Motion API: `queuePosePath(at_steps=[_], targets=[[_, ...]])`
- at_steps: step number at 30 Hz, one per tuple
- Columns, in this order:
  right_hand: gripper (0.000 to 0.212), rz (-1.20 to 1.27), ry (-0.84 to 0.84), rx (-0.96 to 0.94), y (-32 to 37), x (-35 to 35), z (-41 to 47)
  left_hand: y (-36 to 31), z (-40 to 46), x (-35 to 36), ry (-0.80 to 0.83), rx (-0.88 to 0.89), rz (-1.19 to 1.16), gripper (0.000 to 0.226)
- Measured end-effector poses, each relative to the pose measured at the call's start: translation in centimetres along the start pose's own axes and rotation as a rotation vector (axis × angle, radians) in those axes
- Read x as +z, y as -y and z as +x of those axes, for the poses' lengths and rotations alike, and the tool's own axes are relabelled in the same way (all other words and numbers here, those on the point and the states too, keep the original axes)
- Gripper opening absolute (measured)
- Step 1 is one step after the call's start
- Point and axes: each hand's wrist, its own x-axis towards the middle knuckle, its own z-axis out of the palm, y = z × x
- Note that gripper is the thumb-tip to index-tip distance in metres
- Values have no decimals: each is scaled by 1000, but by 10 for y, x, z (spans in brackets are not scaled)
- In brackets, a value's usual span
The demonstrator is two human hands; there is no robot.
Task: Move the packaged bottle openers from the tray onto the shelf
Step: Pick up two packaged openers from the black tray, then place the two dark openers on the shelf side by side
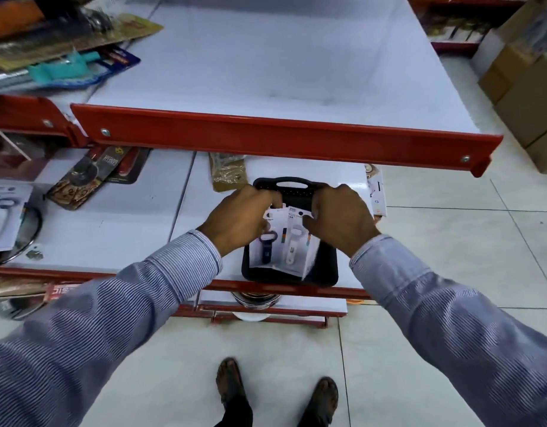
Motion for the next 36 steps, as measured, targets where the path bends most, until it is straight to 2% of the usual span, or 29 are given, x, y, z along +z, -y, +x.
queuePosePath(at_steps=[3, 6, 9, 12, 14, 16, 17, 22, 24, 28, 30, 32, 36], targets=[[13, -39, -82, -43, 12, -8, -22, -16, -19, -22, -85, 46, 79, 35], [22, -85, -131, -154, 20, -21, -45, -30, -40, -46, -178, 85, 130, 35], [36, -37, -155, -174, 27, -52, -64, -41, -60, -78, -218, 86, 101, 40], [32, -5, -242, -219, 34, -97, -76, -54, -76, -120, -272, 99, 15, 36], [26, 93, -354, -237, 37, -133, -75, -63, -80, -151, -351, 138, -39, 37], [20, 258, -386, -244, 41, -162, -74, -70, -84, -176, -375, 152, -103, 37], [19, 337, -451, -253, 44, -192, -70, -78, -82, -203, -451, 193, -112, 36], [14, 594, -531, -222, 37, -246, -26, -59, -35, -244, -539, 247, -249, 30], [13, 708, -515, -173, 30, -265, 6, -50, -1, -256, -501, 240, -343, 29], [13, 923, -363, -88, 14, -270, 84, -27, 71, -261, -495, 251, -333, 21], [12, 892, -288, -12, 8, -255, 118, -14, 100, -253, -445, 214, -292, 16], [20, 823, -219, 49, 3, -236, 142, -3, 119, -241, -390, 147, -302, 19], [28, 706, -140, 94, 1, -205, 160, 8, 136, -219, -326, 15, -336, 22]])
